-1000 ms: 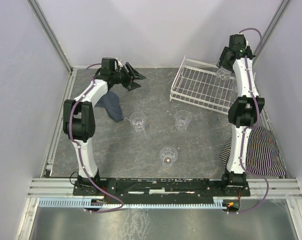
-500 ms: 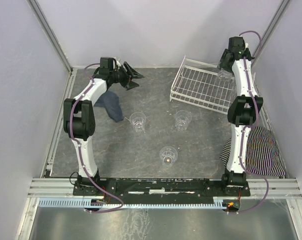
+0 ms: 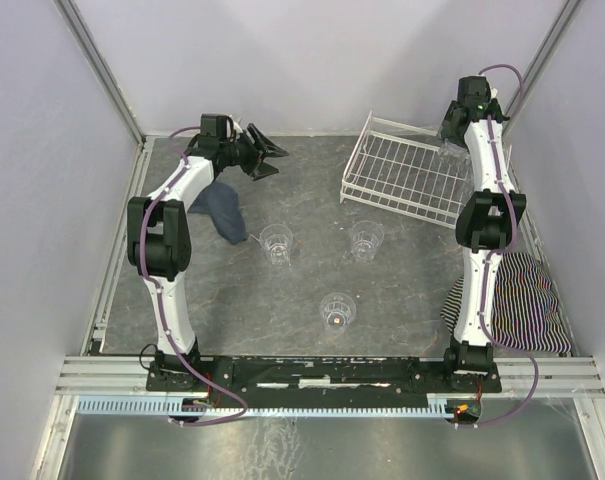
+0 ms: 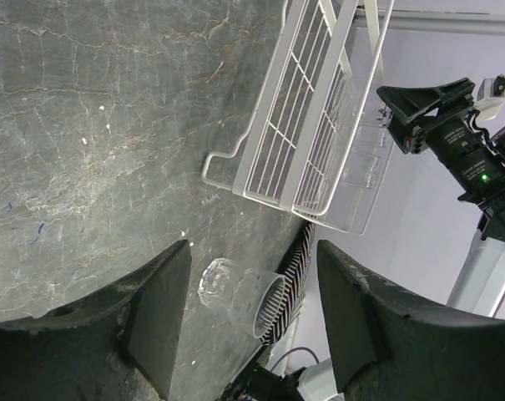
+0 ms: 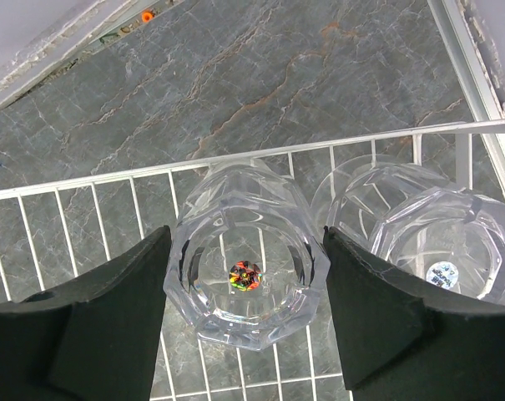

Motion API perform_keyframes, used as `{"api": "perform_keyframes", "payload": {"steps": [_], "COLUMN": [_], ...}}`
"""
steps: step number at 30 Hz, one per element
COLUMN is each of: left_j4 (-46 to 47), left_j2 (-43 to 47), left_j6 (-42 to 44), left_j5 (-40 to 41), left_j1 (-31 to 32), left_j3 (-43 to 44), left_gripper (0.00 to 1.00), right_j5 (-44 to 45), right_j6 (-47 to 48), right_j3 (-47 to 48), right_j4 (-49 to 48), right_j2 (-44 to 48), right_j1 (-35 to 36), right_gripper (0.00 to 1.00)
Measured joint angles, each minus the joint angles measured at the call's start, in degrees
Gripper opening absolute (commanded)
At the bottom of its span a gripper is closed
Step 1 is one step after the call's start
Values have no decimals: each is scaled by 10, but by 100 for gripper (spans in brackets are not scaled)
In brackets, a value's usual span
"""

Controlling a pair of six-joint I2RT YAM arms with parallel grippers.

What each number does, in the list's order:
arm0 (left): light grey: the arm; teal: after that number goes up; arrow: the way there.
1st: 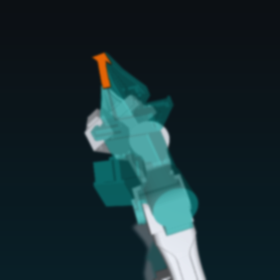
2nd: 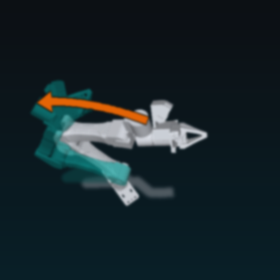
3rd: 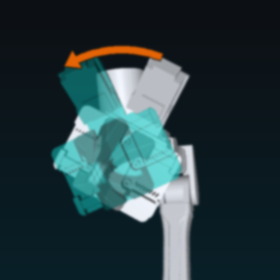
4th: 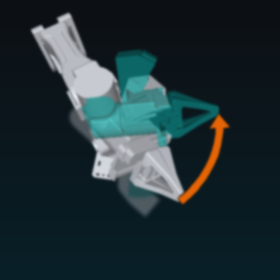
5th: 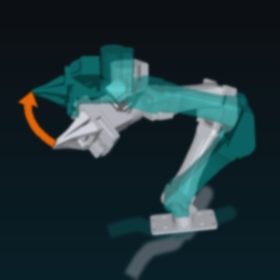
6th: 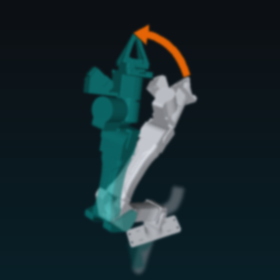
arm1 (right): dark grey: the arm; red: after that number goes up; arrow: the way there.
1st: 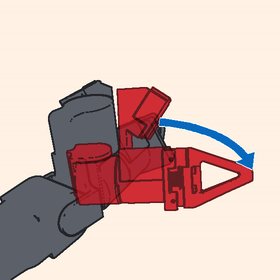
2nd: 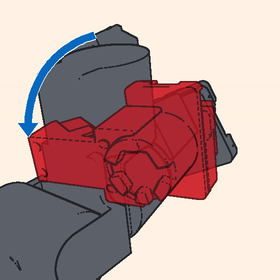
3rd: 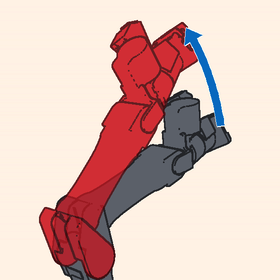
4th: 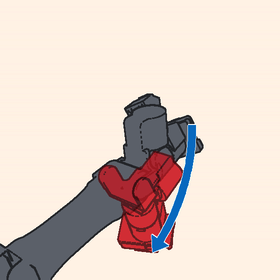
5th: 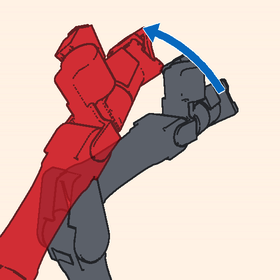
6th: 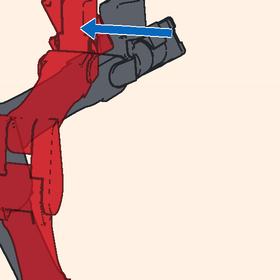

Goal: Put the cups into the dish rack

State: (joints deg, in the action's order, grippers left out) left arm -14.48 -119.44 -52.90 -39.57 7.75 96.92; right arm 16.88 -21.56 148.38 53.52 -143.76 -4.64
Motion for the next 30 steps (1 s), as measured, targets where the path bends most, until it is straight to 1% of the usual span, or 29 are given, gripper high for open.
{"api": "perform_keyframes", "payload": {"steps": [2,3,6,10,16,21,25,30], "left_j4": [-2,-2,-4,-4,-4,-5,-23,-75], "left_j2": [0,0,0,0,0,0,5,26], "left_j6": [0,1,1,1,3,20,53,115], "left_j5": [0,0,0,1,1,5,18,50], "left_j1": [0,0,0,0,0,0,0,12], "left_j3": [0,0,0,0,0,-1,-9,-22], "left_gripper": [68,68,68,68,68,68,68,69], "right_j5": [0,0,-1,-1,-2,-3,-3,-2], "right_j6": [0,2,4,7,11,12,13,14], "right_j3": [0,0,0,0,0,0,-6,-36], "right_j4": [-1,-1,-1,-2,-3,-4,-11,-27], "right_j2": [-1,-1,-1,-1,-1,-1,0,6], "right_j1": [0,0,0,0,0,0,0,0], "right_gripper": [53,57,66,72,78,83,85,86]}}
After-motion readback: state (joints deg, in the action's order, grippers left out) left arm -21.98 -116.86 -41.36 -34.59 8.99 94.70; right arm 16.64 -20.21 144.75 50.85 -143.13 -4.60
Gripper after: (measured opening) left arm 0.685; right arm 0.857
